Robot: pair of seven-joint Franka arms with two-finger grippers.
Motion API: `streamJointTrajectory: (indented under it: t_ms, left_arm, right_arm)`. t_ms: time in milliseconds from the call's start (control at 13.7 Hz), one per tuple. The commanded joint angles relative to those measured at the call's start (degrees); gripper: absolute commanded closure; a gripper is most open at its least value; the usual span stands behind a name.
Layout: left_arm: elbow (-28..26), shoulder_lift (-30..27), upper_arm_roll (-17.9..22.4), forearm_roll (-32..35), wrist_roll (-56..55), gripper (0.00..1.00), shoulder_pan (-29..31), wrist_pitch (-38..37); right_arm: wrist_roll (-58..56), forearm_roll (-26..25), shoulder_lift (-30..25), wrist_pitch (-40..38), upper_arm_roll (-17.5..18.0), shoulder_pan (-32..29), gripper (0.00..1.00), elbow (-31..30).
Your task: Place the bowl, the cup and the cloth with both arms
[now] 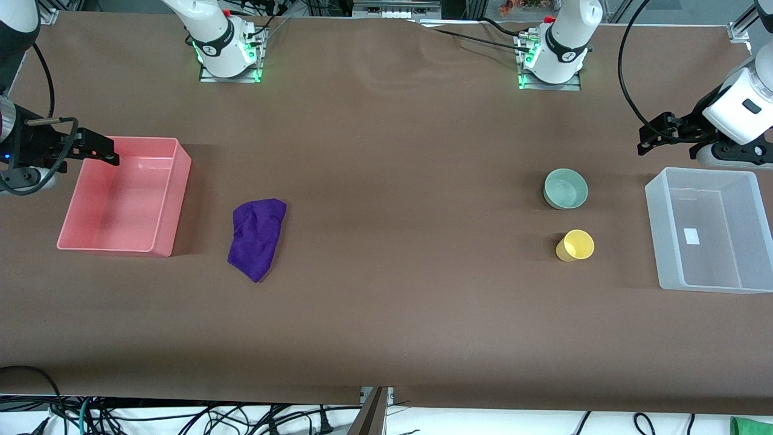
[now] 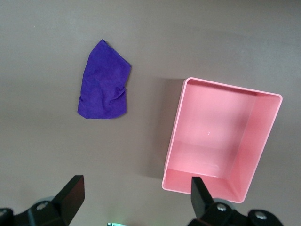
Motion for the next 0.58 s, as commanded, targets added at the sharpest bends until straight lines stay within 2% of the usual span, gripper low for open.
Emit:
streamJointTrajectory:
  t_ms: [0, 510]
  left_arm:
    - [0.7, -0.2, 0.3, -1.0, 0.7, 0.0, 0.1, -0.2]
    - [0.7, -0.1, 0.1, -0.4, 0.7, 0.0, 0.0, -1.3]
  right_arm:
    - [-0.7, 1.0, 0.1, -0.3, -0.2, -0.1, 0.0, 0.6]
    - [-0.7, 1.0, 0.1, 0.0, -0.2, -0.1, 0.0, 0.6]
